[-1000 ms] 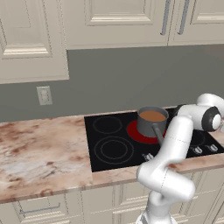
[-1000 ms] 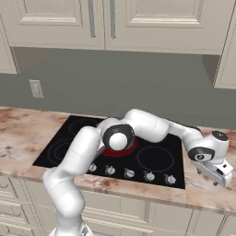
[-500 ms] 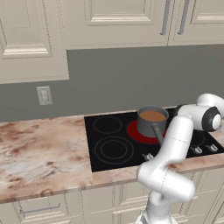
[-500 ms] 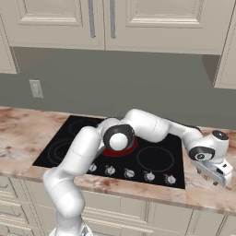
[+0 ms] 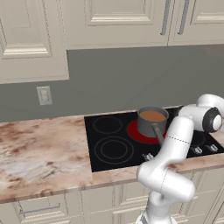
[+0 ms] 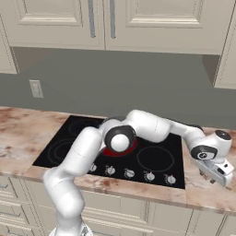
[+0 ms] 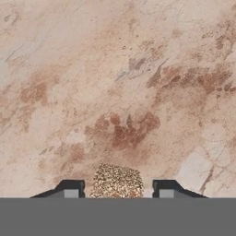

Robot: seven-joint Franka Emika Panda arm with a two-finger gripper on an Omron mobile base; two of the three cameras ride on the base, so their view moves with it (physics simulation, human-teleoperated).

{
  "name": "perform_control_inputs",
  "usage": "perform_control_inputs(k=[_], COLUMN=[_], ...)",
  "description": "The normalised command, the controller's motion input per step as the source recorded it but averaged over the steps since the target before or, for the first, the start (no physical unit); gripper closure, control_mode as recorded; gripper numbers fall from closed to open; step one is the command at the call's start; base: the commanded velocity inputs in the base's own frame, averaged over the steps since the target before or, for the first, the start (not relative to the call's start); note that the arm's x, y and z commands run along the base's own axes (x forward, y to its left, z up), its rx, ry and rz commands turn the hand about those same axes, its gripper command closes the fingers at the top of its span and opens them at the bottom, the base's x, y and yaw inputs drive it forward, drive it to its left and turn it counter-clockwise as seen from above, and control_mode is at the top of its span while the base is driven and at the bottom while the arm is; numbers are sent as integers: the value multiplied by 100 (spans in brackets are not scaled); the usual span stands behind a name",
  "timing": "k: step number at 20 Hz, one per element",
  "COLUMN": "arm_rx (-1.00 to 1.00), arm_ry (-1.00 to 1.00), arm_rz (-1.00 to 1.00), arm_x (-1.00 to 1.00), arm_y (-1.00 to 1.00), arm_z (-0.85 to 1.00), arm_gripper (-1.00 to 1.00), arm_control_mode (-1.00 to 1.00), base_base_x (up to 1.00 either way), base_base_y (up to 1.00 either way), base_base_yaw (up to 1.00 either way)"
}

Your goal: Pick up the sugar cube(s) and place them in the saucepan with hot chocolate.

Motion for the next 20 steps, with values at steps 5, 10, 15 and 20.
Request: perform_control_inputs(k=[5, 10, 15, 20], arm_rx=[2, 1, 4, 0], arm_ry=[2, -2, -27, -29], arm_rz=[0, 0, 0, 0], arm_x=[0, -10, -78, -69], arm_y=[0, 0, 4, 58], arm_z=[-2, -1, 48, 82], arm_gripper=[100, 100, 100, 100], arm_control_mode=[-100, -100, -100, -100], base_base_x=[0, 0, 0, 0], base_base_y=[0, 0, 0, 0], base_base_yaw=[0, 0, 0, 0])
